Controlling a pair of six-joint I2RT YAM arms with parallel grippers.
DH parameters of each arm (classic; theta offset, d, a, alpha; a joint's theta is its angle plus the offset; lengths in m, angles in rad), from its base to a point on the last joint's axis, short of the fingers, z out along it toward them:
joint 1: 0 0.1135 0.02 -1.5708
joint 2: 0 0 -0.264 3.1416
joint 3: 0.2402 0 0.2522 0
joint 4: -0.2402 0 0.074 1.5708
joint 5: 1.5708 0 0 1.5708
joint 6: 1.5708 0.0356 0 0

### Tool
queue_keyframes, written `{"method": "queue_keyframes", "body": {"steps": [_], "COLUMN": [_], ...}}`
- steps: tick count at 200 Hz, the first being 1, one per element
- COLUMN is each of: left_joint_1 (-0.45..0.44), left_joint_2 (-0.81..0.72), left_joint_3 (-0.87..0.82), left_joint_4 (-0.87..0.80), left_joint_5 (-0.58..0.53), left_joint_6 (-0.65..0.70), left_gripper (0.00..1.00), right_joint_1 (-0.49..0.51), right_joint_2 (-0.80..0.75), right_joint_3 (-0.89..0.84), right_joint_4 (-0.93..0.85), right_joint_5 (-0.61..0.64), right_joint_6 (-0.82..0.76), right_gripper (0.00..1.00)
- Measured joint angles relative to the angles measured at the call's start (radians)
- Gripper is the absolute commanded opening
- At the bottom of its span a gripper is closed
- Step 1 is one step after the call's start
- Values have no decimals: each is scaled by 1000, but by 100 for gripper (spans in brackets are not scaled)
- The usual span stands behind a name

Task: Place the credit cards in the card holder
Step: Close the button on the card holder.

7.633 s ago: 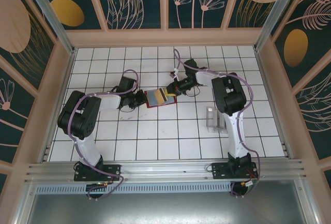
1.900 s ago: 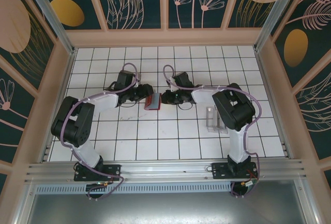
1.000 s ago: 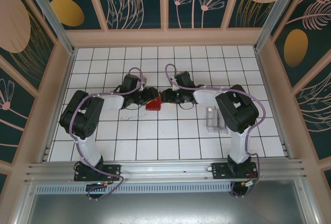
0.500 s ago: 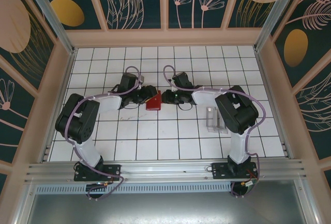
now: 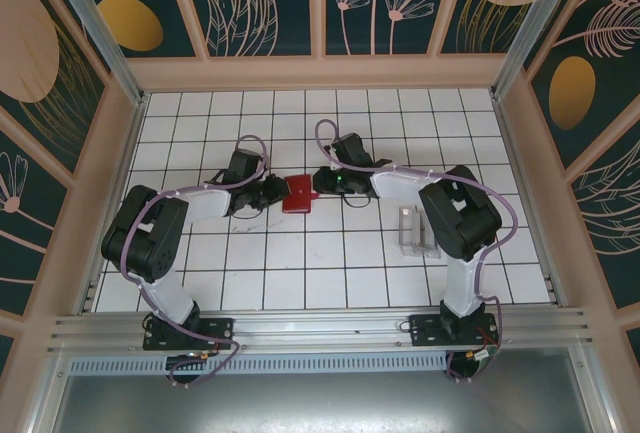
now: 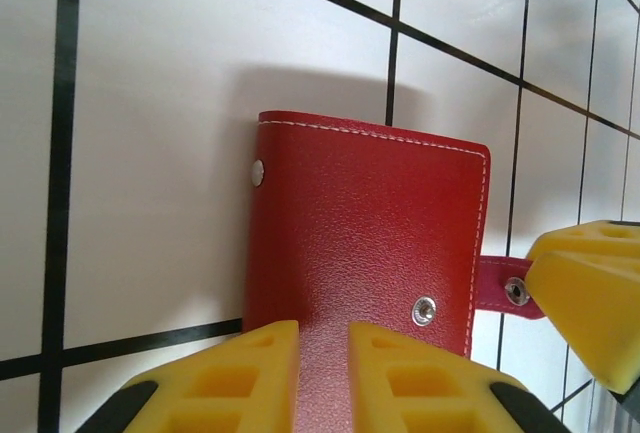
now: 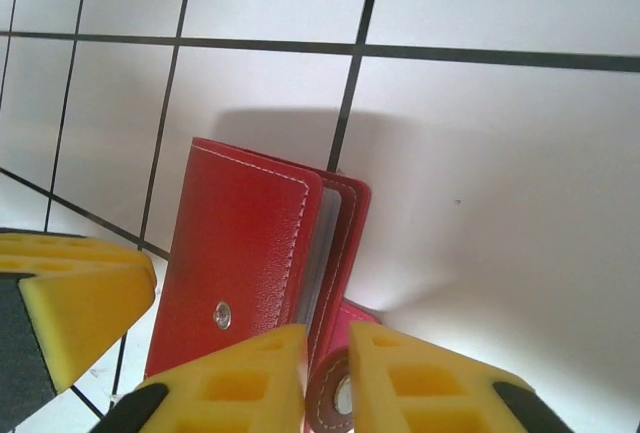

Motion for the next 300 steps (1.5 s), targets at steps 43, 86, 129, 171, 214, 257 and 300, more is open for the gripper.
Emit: {"method": "queue_keyframes", "body": {"steps": [43,86,129,171,214,257,300], "left_joint_1": [0,2,2,-14,-22,-24,-24], "left_joint_2": [2,17,26,30,36,43,50], "left_joint_3": [-7,-37,-64,-41,-26,-17,-6], "left_joint_4": [-6,34,90,72,53,40,24], "left_joint_5": [-17,10,41,34,8,-9,-12], "left_joint_6": [21,9,-26,-33,-45,-68,-82], "left_gripper": [21,21,27,45,44,42,41], "right_joint_1": [3,7,31,33,33,29,24], "right_joint_2": [0,0,0,-6,-19,-50,-80], "right_joint_3": [7,8,9,-12,-34,-73,-98], "right_joint_4": [-3,-6,24,100,130,140,162], "right_joint_5": [2,-17,-33,-23,-16,13,18], "right_joint_6": [1,19,77,137,163,166,166], "right_gripper": [5,0,0,0,0,0,0]}}
